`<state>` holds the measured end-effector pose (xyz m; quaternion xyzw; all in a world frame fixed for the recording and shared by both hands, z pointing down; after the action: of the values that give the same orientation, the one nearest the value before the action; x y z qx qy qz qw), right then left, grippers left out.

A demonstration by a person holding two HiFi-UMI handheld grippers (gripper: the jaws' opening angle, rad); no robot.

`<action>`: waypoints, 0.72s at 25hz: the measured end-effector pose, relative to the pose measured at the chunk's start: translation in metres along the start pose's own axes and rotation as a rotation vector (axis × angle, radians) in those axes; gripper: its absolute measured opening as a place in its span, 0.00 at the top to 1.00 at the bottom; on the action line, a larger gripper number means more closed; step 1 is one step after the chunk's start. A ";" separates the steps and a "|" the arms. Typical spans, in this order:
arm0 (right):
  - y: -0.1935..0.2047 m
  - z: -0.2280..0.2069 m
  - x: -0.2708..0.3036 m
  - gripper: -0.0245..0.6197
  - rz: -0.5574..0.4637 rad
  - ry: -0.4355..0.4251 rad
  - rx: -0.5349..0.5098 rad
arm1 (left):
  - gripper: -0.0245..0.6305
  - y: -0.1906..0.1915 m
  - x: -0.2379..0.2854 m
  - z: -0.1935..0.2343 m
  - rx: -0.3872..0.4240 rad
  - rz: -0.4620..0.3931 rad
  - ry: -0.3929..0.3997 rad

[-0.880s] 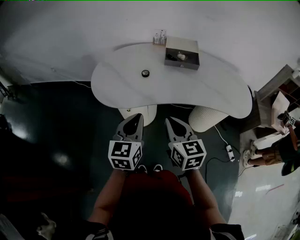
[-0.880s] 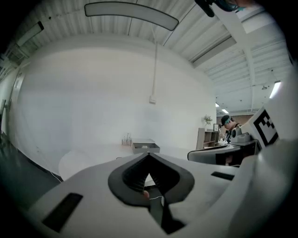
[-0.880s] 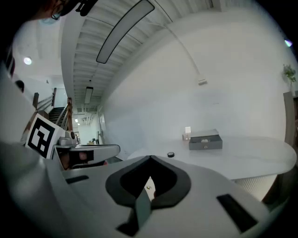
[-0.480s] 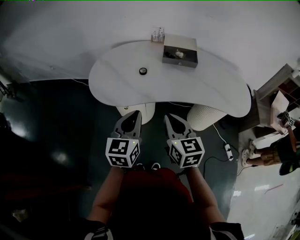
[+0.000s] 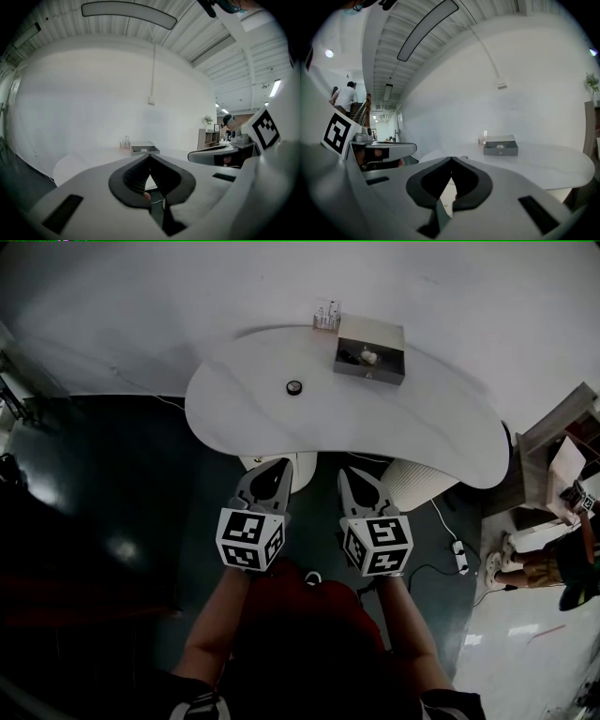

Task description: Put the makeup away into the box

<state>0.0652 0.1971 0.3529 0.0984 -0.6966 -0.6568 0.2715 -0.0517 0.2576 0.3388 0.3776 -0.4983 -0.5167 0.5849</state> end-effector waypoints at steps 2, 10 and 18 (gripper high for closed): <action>0.002 -0.002 0.001 0.94 0.013 0.009 -0.007 | 0.93 0.000 0.003 -0.001 0.002 0.004 -0.002; 0.006 -0.009 0.021 0.94 0.037 0.008 -0.003 | 0.93 0.004 0.022 0.016 -0.029 0.030 -0.025; 0.005 -0.023 0.063 0.94 0.064 0.016 -0.002 | 0.93 -0.002 0.064 0.048 -0.024 0.050 -0.020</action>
<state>0.0251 0.1469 0.3735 0.0809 -0.6965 -0.6477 0.2980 -0.1003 0.1976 0.3601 0.3529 -0.5072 -0.5118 0.5969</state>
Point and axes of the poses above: the fingertips, and each gripper's own axes: x forward along the fingers, z to its left, y out of its underside, the point moved 3 cm from there along -x, backward along the fingers, and after that the axes turned 9 degrees about -x, right-handed, at the moved point
